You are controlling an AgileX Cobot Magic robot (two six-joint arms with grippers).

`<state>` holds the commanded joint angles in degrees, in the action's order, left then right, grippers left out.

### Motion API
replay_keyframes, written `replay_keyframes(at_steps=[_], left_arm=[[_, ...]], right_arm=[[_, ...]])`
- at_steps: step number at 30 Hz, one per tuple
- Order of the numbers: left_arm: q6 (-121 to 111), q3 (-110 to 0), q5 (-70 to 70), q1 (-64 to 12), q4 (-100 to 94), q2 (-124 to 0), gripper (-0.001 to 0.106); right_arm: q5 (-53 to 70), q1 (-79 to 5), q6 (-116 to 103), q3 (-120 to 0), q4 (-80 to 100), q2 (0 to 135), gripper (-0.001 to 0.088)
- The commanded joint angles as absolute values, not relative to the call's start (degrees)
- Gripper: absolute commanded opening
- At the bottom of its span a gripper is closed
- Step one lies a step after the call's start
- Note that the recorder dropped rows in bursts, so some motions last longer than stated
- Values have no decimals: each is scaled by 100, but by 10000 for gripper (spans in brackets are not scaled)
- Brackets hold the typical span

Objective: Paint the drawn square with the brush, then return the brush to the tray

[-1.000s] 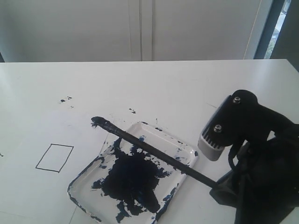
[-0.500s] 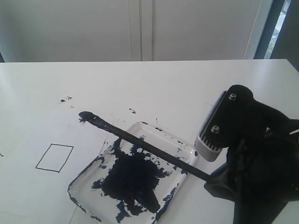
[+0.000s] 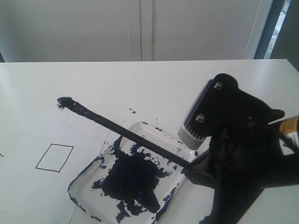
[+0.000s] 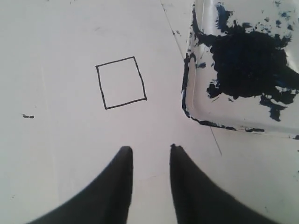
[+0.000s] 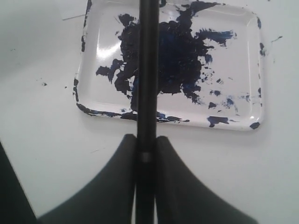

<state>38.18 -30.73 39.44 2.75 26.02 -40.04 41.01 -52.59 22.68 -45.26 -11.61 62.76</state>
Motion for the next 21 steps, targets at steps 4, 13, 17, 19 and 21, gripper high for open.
replay_keyframes(at_steps=[4, 13, 17, 19, 21], left_arm=[[3900, -3073, 3729, 275, 2611, -4497, 497], [4143, -3073, 3408, 275, 2830, -5594, 497], [4498, -3073, 3346, 275, 3143, -5881, 497], [4642, -3073, 3273, 275, 3205, -6032, 497], [4647, -3065, 3214, 275, 3205, -6217, 497]], right_arm=[[3981, -5259, 2530, -4734, -1232, 6735, 0], [4185, -5259, 3143, -5281, -1218, 7705, 0], [4159, -5259, 3497, -5469, -1193, 8006, 0], [4036, -5259, 3659, -5551, -1170, 8139, 0], [3920, -5259, 3835, -5627, -1154, 8253, 0]])
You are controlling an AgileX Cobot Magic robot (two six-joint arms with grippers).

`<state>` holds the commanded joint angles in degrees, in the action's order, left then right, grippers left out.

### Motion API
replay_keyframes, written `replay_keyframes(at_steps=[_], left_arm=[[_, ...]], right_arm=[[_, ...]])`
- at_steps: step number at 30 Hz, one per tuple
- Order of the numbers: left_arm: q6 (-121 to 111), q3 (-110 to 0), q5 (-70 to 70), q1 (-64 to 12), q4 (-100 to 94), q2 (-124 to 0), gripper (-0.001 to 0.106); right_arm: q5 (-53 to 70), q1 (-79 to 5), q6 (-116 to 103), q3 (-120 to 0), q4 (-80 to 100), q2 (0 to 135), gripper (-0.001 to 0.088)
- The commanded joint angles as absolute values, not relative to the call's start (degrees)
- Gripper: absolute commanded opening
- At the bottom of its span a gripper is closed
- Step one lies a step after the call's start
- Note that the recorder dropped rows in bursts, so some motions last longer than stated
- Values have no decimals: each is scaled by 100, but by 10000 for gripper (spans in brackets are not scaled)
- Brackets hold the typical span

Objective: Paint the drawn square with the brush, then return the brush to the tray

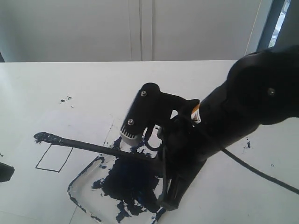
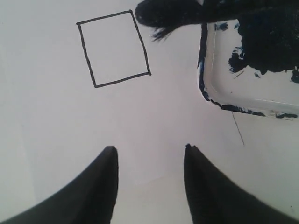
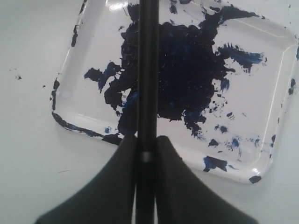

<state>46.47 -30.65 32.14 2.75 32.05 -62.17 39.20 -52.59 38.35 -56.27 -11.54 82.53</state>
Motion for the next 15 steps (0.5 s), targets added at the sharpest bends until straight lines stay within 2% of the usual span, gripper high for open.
replay_keyframes(at_steps=[15], left_arm=[[5678, -2731, 2468, 275, 3763, -7181, 497]], right_arm=[[3173, -5259, 3886, -5884, -912, 9071, 0]])
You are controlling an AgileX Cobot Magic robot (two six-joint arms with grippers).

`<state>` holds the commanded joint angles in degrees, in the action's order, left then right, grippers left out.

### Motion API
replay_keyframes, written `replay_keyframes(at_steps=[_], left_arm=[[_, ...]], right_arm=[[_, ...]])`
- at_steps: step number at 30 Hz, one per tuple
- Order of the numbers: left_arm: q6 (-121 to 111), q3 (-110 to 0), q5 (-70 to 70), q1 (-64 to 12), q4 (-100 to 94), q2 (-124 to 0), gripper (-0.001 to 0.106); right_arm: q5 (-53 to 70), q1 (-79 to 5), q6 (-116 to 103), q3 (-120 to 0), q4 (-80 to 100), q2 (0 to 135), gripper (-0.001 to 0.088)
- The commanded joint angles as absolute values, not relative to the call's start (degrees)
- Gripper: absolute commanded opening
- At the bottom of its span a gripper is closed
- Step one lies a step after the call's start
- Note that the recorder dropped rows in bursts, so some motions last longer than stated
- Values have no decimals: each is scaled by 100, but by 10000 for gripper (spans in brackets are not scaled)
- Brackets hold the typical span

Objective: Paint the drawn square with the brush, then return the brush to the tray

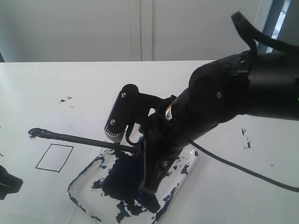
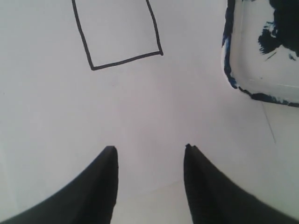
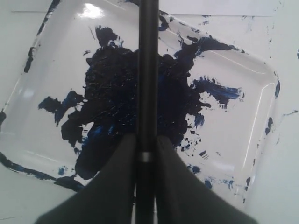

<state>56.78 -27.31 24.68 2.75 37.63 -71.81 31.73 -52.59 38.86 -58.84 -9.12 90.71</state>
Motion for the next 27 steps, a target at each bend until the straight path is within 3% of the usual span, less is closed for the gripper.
replay_keyframes(at_steps=[22, 27], left_arm=[[5884, -2681, 1709, 275, 3572, -7892, 499], [5852, -2681, 1595, 275, 3747, -7892, 643]], right_arm=[[3115, -5259, 3886, -5884, -912, 9116, 0], [3065, -5259, 3886, -5888, -899, 9265, 0]])
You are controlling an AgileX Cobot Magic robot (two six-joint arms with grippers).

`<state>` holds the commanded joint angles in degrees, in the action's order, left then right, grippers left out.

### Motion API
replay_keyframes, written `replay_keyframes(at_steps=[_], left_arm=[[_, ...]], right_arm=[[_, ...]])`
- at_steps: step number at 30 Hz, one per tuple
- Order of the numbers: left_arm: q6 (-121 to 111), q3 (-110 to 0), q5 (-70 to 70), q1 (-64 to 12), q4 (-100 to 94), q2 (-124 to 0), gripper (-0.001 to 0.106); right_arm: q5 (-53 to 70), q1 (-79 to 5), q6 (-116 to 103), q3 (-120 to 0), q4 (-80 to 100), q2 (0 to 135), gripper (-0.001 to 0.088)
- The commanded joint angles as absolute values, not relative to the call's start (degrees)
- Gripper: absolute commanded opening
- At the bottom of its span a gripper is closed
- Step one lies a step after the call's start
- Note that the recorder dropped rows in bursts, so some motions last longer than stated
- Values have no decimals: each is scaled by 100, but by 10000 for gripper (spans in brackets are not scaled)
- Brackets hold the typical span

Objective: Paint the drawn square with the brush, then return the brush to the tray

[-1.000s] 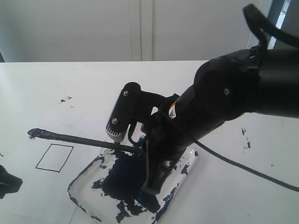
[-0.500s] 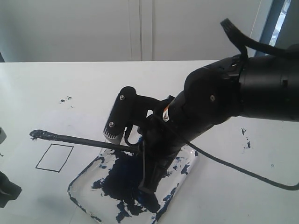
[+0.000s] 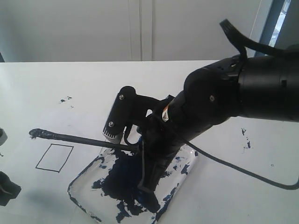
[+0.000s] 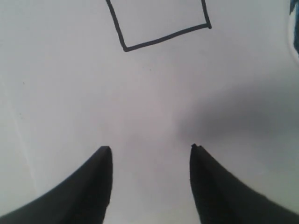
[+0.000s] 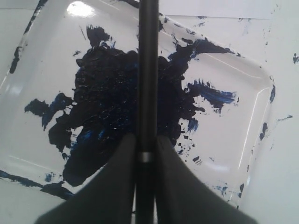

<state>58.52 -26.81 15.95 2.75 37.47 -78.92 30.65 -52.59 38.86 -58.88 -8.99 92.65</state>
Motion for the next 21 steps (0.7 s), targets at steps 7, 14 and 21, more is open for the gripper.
replay_keyframes(at_steps=[7, 14, 21], left_arm=[[5840, -2681, 1627, 275, 3885, -7894, 672], [5830, -2681, 1647, 275, 4057, -8190, 672], [6036, -2681, 1597, 275, 4128, -8353, 672]], right_arm=[[3054, -5259, 3886, -5888, -899, 9498, 0], [3131, -5259, 3886, -5888, -899, 9508, 0], [3131, -5259, 3886, -5888, -899, 9508, 0]])
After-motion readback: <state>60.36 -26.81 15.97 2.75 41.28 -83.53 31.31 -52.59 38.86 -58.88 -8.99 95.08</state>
